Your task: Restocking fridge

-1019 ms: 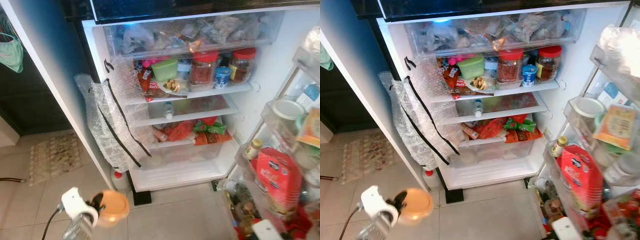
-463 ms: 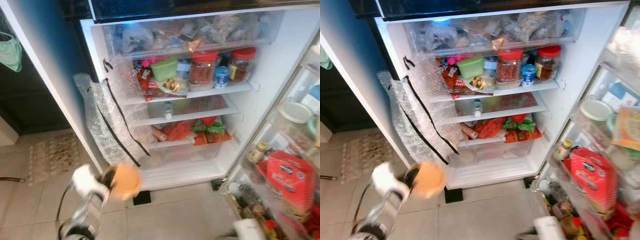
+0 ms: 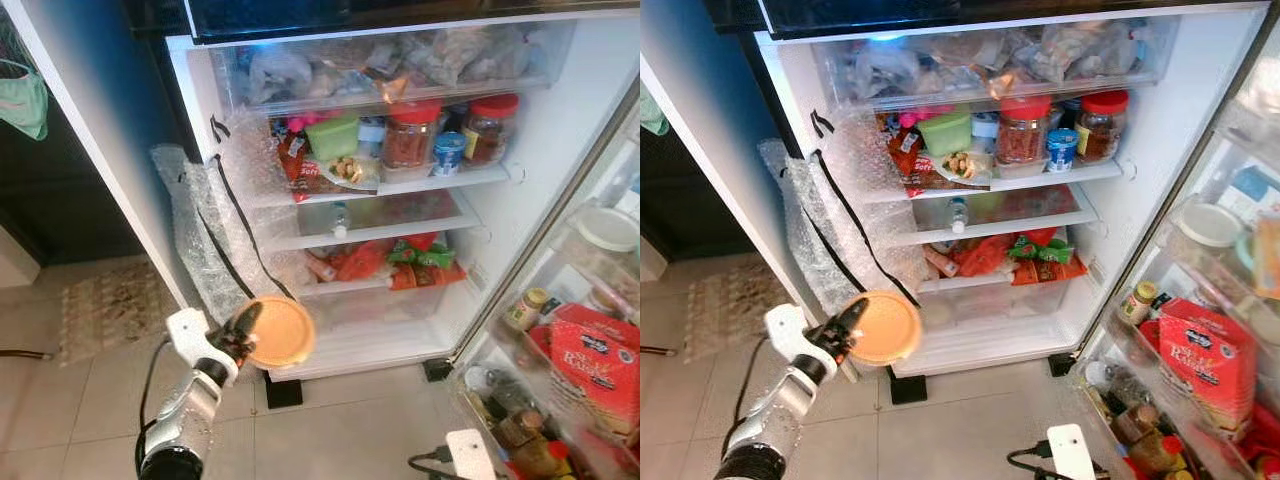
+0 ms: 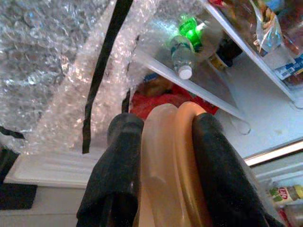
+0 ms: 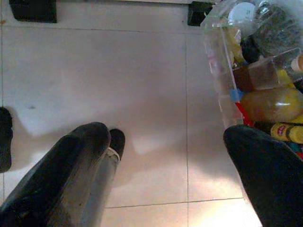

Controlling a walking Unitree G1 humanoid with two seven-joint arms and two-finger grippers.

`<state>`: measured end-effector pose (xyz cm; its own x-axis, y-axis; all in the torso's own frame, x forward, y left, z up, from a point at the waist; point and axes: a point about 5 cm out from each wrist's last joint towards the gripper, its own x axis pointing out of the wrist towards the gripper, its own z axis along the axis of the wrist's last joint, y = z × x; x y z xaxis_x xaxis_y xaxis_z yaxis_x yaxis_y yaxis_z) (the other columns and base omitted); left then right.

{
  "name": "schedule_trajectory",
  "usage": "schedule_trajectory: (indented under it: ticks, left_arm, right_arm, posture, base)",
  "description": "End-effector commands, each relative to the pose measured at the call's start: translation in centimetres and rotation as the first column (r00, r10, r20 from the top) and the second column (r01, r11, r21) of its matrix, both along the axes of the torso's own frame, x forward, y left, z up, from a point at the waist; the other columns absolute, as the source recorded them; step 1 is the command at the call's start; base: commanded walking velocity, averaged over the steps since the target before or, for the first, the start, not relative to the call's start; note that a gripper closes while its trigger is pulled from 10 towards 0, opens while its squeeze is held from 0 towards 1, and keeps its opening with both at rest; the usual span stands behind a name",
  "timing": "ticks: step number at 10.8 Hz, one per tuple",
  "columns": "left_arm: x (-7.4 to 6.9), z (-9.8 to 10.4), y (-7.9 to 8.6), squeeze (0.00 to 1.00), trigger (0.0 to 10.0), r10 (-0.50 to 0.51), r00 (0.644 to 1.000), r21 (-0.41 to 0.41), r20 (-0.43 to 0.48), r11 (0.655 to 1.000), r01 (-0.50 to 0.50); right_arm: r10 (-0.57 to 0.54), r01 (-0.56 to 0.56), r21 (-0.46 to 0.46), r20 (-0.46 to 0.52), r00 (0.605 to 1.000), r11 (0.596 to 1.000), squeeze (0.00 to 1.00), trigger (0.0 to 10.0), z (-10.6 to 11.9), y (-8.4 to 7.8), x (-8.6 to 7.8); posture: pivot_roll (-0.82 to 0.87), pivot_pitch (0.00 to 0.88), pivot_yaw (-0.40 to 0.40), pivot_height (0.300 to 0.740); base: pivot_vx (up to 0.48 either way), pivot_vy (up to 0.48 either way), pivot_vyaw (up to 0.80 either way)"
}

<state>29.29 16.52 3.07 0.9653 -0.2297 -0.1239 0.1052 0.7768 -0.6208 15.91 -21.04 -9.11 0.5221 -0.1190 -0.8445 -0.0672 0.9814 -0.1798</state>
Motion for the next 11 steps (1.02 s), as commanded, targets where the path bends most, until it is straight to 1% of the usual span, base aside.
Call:
schedule_trajectory:
  ticks: [1, 2, 3, 4, 5, 7, 10, 11]
  left_arm:
    - [-0.04, 0.36, -0.06, 0.0, 10.0, 0.002, 1.0, -0.006, 0.013, 1.0, -0.002]
    - [-0.16, 0.55, -0.5, 0.0, 10.0, -0.02, 1.0, -0.001, 0.009, 1.0, 0.02]
    - [-0.16, 0.7, -0.62, 0.0, 10.0, -0.026, 1.0, -0.003, 0.012, 1.0, 0.026]
    - [-0.15, 0.76, -0.61, 0.0, 10.0, -0.03, 0.999, -0.004, 0.012, 1.0, 0.03]
    - [-0.16, 0.76, -0.59, 0.0, 10.0, -0.031, 0.999, -0.004, 0.011, 0.999, 0.031]
    - [-0.31, 0.91, -0.57, 0.0, 10.0, -0.041, 0.999, -0.006, 0.008, 0.999, 0.041]
    - [-0.48, 0.93, -0.93, 0.0, 10.0, -0.086, 0.996, -0.007, 0.003, 0.996, 0.086]
    - [-0.47, 0.96, -0.95, 0.0, 10.0, -0.088, 0.996, -0.008, 0.003, 0.996, 0.088]
  right_arm:
    - [-0.015, 0.015, 0.003, 0.003, 1.0, 1.0, 0.0, 10.0, 0.02, -0.13, 0.0]
    - [-0.064, 0.064, 0.022, 0.001, 0.998, 0.998, 0.0, 10.0, -0.01, -0.32, -0.13]
    - [-0.079, 0.079, 0.016, -0.003, 0.997, 0.997, 0.0, 10.0, -0.05, -0.5, -0.29]
    - [-0.098, 0.098, 0.036, -0.005, 0.995, 0.995, 0.0, 10.0, -0.12, -0.49, -0.49]
    - [-0.095, 0.095, 0.034, -0.006, 0.995, 0.995, 0.0, 10.0, -0.15, -0.51, -0.56]
    - [-0.083, 0.083, 0.029, -0.015, 0.996, 0.996, 0.0, 10.0, -0.25, -0.57, -0.87]
    - [-0.083, 0.083, 0.039, 0.001, 0.997, 0.996, 0.0, 10.0, -0.14, -0.23, -0.45]
    - [-0.08, 0.08, 0.039, -0.002, 0.997, 0.996, 0.0, 10.0, -0.16, -0.17, -0.43]
  posture:
    - [-0.04, 0.036, 0.029, 0.74]
    - [-0.04, 0.036, 0.029, 0.74]
    - [-0.04, 0.037, 0.028, 0.74]
    - [-0.04, 0.037, 0.028, 0.74]
    - [-0.04, 0.037, 0.028, 0.74]
    - [-0.04, 0.029, 0.031, 0.74]
    - [-0.04, 0.017, 0.033, 0.74]
    - [-0.03, 0.02, 0.031, 0.74]
  base:
    - [0.0, 0.0, 0.0]
    - [0.247, 0.0, 0.0]
    - [0.304, 0.0, -0.51]
    - [0.322, 0.0, -0.7]
    - [0.322, 0.0, -0.7]
    - [0.332, 0.0, 0.0]
    - [0.336, 0.0, 0.0]
    - [0.345, 0.0, 0.0]
